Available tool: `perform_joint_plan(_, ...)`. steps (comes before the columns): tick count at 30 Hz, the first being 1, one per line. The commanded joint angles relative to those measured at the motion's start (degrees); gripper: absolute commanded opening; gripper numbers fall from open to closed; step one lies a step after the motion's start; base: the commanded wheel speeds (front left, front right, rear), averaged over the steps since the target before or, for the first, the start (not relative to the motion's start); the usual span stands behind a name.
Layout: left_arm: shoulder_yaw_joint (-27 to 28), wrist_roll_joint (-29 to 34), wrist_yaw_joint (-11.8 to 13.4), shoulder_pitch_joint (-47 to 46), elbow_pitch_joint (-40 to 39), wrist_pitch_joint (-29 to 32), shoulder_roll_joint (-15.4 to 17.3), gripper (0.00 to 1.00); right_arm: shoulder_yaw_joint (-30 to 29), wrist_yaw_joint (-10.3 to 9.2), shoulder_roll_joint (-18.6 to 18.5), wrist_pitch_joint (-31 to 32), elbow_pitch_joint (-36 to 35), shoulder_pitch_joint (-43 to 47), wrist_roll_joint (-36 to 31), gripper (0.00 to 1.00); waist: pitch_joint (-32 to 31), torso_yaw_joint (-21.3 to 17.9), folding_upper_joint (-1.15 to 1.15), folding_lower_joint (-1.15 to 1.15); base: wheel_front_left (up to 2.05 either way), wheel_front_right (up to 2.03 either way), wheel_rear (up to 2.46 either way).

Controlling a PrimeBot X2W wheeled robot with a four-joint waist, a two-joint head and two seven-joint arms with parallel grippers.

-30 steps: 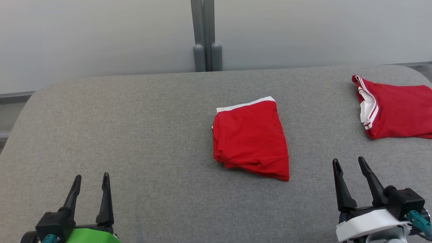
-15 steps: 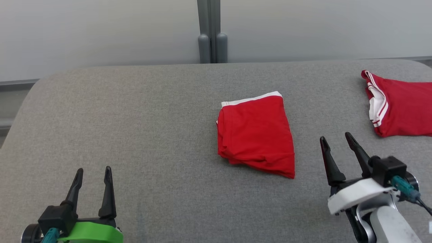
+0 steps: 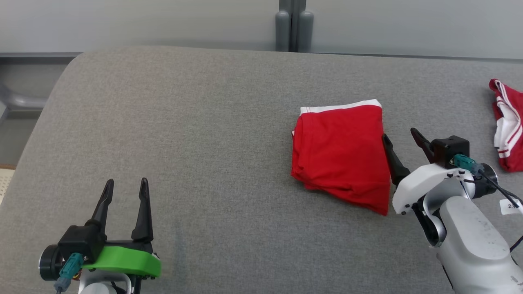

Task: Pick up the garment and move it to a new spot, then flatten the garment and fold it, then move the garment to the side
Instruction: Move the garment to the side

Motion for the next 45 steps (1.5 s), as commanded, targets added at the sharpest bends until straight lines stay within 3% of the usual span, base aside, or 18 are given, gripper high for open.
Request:
perform_joint_plan(1,0.0,-0.4,-0.1,-1.1,0.0,0.0,-0.2,1.0,0.2,-0.06,-0.2,-0.4,2.2,-1.5,0.3,1.0,2.5,2.7,0.0,0.0,0.0,0.0,0.0)
perform_joint_plan(14,-0.7,-0.6,-0.2,-2.9,0.3,0.0,-0.9,1.0,2.5,-0.06,1.6,-2.3,20.3,-7.3,4.1,1.0,5.3,3.8,0.0,0.0,0.0,0.0,0.0)
perform_joint_plan(15,-0.7,-0.6,-0.2,-3.1,0.4,0.0,-0.9,1.0,2.7,-0.06,1.8,-2.3,21.1,-7.4,4.6,0.57,5.4,3.6,0.0,0.0,0.0,0.0,0.0)
perform_joint_plan(16,-0.8,-0.7,-0.2,-3.3,0.5,0.0,-1.0,1.0,3.1,-0.06,1.9,-2.3,22.0,-7.5,5.1,0.23,5.4,3.5,0.0,0.0,0.0,0.0,0.0)
perform_joint_plan(17,-0.9,-0.8,-0.2,-3.3,0.6,0.0,-1.0,1.0,3.4,-0.06,2.1,-2.5,22.5,-7.8,5.6,0.0,5.4,3.3,0.0,0.0,0.0,0.0,0.0)
perform_joint_plan(23,-1.2,-1.1,-0.2,-3.3,0.6,0.0,-1.1,1.0,6.6,-0.11,0.7,-3.5,23.7,-10.2,7.3,0.0,5.3,1.7,0.0,0.0,0.0,0.0,0.0)
perform_joint_plan(29,-1.4,-1.1,-0.2,-3.9,0.1,0.0,-1.2,1.0,14.1,-0.1,-3.7,-3.1,21.3,-14.2,6.9,0.0,6.6,-1.4,0.0,0.0,0.0,0.0,0.0)
perform_joint_plan(37,-2.7,-0.2,-0.2,-7.1,-1.5,0.0,-1.2,1.0,25.8,-0.1,-15.2,1.3,13.7,-22.9,9.7,0.0,12.3,-7.3,0.0,0.0,0.0,0.0,0.0)
perform_joint_plan(45,-4.3,1.0,-0.2,-12.0,-3.4,0.0,0.2,1.0,31.1,-0.1,-27.6,4.1,7.5,-29.8,15.0,0.0,20.9,-12.4,0.0,0.0,0.0,0.0,0.0)
